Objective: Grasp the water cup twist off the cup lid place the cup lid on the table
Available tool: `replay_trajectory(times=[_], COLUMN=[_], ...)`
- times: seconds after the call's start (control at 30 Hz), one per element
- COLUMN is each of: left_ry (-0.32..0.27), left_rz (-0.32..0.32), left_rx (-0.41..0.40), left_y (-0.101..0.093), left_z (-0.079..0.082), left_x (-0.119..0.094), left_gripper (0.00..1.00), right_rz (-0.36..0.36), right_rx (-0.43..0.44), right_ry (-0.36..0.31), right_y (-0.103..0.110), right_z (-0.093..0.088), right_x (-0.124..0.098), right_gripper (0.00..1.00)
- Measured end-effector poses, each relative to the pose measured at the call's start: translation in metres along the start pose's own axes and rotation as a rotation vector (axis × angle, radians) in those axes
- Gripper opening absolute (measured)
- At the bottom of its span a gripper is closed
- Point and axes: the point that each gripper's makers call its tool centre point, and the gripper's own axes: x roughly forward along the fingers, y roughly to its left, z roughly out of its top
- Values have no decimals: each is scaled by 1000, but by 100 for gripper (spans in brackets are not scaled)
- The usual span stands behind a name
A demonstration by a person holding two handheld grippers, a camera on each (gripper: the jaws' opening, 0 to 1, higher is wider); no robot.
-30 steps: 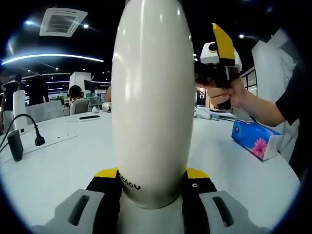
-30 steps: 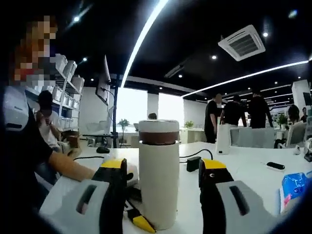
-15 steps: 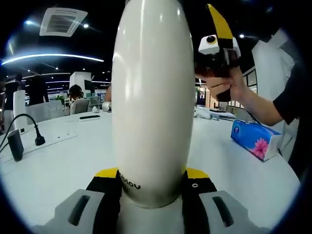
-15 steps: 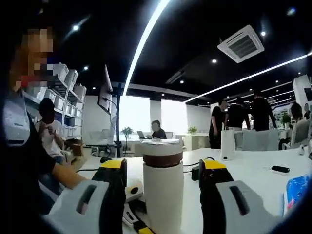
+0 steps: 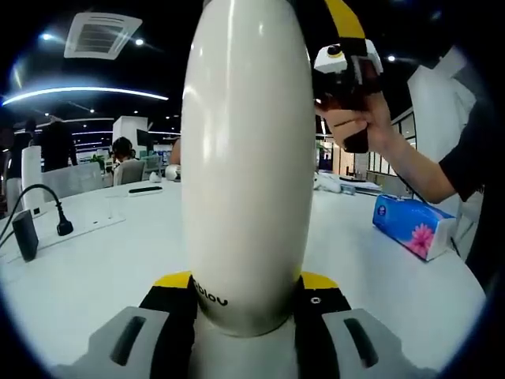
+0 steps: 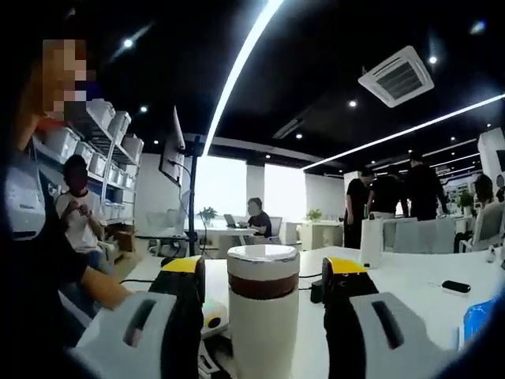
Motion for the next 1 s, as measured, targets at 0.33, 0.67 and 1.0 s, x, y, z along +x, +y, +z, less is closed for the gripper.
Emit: replay_trajectory(times=[0.33, 0.67, 1.0], left_ry=[0, 0, 0], left_rz=[-1, -1, -1], left_rx=[0, 0, -1], left_y=[-2, -3, 0], left_z=[0, 1, 2], left_x=[-1, 0, 0], left_gripper=[50, 50, 50], right_rz=[6, 12, 17], right_rx=[-14, -13, -14], right_ry=[15, 23, 37], right_y=[0, 1, 3], right_z=[1, -1, -4], right_x=[5, 12, 18], right_gripper=[62, 62, 61])
